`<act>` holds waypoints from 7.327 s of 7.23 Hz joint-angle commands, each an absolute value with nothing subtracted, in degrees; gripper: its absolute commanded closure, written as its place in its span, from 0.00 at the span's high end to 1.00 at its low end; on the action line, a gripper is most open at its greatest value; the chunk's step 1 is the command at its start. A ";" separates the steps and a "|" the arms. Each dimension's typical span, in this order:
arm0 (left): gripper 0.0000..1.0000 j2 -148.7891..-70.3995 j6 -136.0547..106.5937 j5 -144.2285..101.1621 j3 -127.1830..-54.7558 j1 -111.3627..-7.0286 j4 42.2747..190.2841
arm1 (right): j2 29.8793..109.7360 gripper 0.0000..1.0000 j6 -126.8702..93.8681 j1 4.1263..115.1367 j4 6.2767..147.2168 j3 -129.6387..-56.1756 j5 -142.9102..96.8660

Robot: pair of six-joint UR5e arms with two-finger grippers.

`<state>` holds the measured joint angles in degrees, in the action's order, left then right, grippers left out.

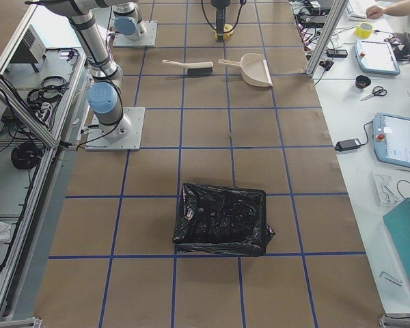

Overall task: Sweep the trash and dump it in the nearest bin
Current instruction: 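Reach the left gripper to the dustpan handle while the right reaches the brush handle, then close the left gripper on the dustpan handle while the right grips the brush, then carry the dustpan with the left gripper and set it beside the trash pile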

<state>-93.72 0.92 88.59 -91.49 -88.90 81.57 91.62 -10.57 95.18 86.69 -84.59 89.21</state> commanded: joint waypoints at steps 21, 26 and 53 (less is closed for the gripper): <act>0.31 -121.46 -23.12 88.59 -86.57 -113.03 66.45 | 82.35 0.17 -39.19 126.56 123.93 -121.38 86.13; 0.00 -120.51 -19.26 88.42 -85.87 -111.28 66.97 | 82.70 0.05 -59.97 129.19 123.75 -121.20 86.31; 0.00 -115.57 126.50 95.09 -92.20 -48.52 59.32 | 83.15 0.00 -81.39 129.37 122.96 -117.52 86.31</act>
<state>-115.01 130.54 94.68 -92.02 -48.55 59.47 83.61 -81.46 129.31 123.04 -118.73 86.52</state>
